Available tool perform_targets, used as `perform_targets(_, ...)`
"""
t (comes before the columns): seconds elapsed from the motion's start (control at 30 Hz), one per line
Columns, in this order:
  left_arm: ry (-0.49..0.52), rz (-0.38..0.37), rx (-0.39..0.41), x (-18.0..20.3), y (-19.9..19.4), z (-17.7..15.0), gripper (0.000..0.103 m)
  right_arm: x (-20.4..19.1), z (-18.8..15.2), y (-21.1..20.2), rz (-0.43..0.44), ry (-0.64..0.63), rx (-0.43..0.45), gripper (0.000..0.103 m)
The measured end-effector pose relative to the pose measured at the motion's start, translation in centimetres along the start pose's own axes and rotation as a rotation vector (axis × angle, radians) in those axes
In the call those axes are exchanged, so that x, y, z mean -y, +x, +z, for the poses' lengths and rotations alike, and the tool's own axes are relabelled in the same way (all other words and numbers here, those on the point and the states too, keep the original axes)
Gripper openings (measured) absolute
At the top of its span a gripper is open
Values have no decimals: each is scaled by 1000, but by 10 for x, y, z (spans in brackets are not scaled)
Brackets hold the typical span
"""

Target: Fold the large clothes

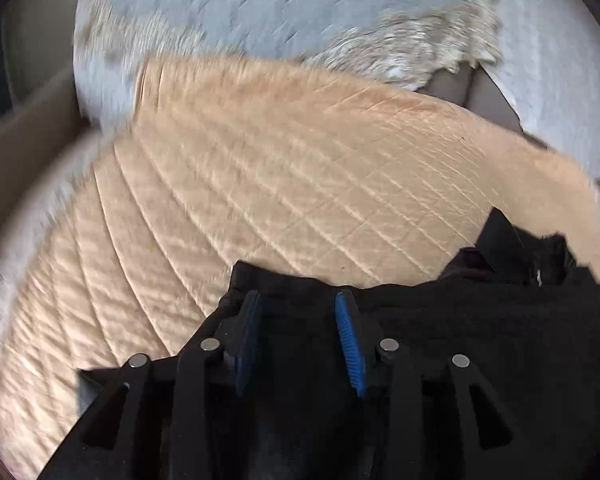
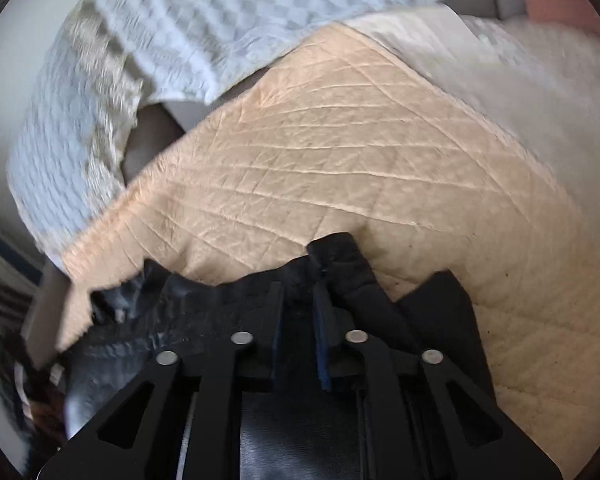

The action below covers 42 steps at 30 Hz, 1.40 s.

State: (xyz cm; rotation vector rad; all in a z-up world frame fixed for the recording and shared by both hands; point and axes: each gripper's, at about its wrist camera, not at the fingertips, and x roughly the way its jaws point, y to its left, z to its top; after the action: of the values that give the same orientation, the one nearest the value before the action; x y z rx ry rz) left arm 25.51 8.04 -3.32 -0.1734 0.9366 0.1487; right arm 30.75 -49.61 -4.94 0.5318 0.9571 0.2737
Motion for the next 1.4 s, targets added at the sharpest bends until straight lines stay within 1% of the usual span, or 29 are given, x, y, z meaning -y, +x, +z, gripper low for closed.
perform_targets(0.03, -22, -16, 8, -5, -1, 1, 40, 2, 0, 1, 5, 2, -2, 10)
perform_targets(0.07, -21, -14, 11, -5, -2, 1, 40, 2, 0, 3, 0, 0, -9, 10)
perform_targets(0.13, 7, 18, 12, 0, 0, 0, 40, 1, 0, 5, -6, -5, -11, 10)
perform_targets(0.2, 22, 33, 11, 3, 2, -1, 40, 0, 0, 6, -5, -1, -10, 9)
perform_targets(0.23, 16, 27, 10, 1, 3, -1, 40, 1, 1, 5, -1, 4, -10, 8)
perform_targets(0.27, 8, 19, 9, -1, 4, 0, 40, 2, 1, 6, 3, 13, -11, 4)
perform_targets(0.33, -5, 4, 5, -4, 6, 2, 40, 7, 2, 9, 5, 40, -16, 0)
perform_targets(0.5, -16, -12, 1, -7, 5, 4, 40, 7, 5, 6, -1, 53, -30, 0)
perform_targets(0.57, -24, -16, -1, -8, -4, 7, 40, -7, 7, -5, -61, 25, -20, 5)
perform_targets(0.6, -20, -3, 13, -6, -16, 8, 40, -18, 6, -17, -79, -6, 9, 15)
perform_targets(0.67, -9, -15, 74, -4, -46, 5, 40, -41, -3, -41, -50, -60, 48, 37)
perform_targets(0.7, -7, -27, 103, -5, -61, 1, 41, -49, -9, -49, -48, -85, 60, 39)
perform_targets(0.77, 8, -25, 139, -7, -87, -12, 43, -63, -26, -68, -58, -148, 80, 40)
perform_targets(0.8, 14, -14, 148, -9, -97, -19, 43, -65, -33, -73, -58, -165, 83, 40)
perform_targets(0.87, 10, -18, 154, -16, -111, -34, 43, -63, -51, -80, -74, -181, 72, 40)
perform_targets(0.9, 8, -17, 151, -19, -114, -43, 43, -60, -57, -80, -91, -185, 64, 40)
perform_targets(0.97, 20, 9, 138, -24, -112, -58, 43, -44, -68, -74, -148, -171, 35, 40)
perform_targets(1.0, 28, 27, 116, -27, -105, -66, 43, -33, -71, -70, -173, -148, 13, 40)
perform_targets(1.03, 18, 40, 82, -30, -96, -72, 43, -26, -73, -68, -175, -135, 3, 39)
perform_targets(1.07, 6, 37, 61, -34, -90, -75, 43, -22, -74, -69, -165, -129, 9, 39)
perform_targets(1.17, 13, 48, 83, -30, -94, -79, 43, -32, -70, -74, -182, -139, 10, 40)
perform_targets(1.3, 5, 51, 81, -28, -101, -77, 43, -46, -73, -84, -175, -155, 24, 40)
perform_targets(1.37, 4, 51, 87, -28, -108, -80, 44, -58, -80, -89, -158, -174, 27, 41)
perform_targets(1.4, 4, 50, 91, -29, -111, -80, 45, -64, -83, -90, -152, -186, 25, 41)
